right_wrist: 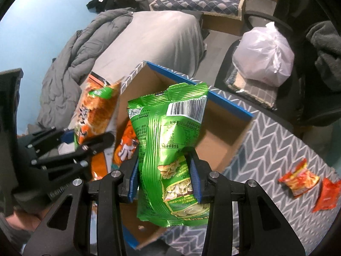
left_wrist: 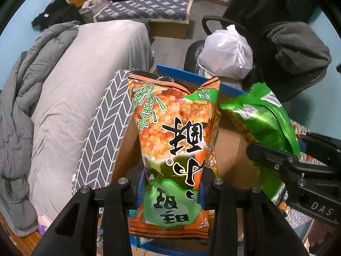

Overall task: Organize snacks
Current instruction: 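Open both grippers to drop the two bags into the box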

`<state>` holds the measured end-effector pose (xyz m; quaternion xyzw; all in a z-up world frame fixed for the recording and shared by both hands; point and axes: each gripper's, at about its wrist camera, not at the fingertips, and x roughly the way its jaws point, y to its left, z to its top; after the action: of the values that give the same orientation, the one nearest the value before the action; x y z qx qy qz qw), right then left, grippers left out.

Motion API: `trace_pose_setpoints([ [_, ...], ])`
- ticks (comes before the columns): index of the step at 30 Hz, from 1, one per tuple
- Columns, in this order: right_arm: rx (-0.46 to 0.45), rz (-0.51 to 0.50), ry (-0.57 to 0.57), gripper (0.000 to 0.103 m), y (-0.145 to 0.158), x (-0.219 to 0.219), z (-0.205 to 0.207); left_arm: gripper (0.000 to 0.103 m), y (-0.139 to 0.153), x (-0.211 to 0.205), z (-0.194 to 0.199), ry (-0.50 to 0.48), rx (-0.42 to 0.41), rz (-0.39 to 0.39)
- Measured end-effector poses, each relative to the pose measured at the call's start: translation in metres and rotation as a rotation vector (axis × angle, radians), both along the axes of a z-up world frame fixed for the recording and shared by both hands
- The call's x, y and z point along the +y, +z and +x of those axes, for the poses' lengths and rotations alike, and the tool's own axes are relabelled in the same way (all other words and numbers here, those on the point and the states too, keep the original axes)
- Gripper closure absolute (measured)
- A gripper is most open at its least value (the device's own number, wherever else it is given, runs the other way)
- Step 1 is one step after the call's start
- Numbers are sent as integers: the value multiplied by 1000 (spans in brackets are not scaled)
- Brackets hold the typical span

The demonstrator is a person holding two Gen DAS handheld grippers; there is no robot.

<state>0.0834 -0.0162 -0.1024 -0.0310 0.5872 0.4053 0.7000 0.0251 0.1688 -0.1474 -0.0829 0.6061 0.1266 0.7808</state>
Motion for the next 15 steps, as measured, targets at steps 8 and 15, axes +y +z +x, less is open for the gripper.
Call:
trace_pose_setpoints([
  [8, 34, -48, -14, 64, -28, 14, 6, 64, -19, -1, 4, -41, 53, 28],
  [15, 66, -53, -11, 59, -39, 17, 5, 51, -28, -2, 5, -42, 91, 31],
])
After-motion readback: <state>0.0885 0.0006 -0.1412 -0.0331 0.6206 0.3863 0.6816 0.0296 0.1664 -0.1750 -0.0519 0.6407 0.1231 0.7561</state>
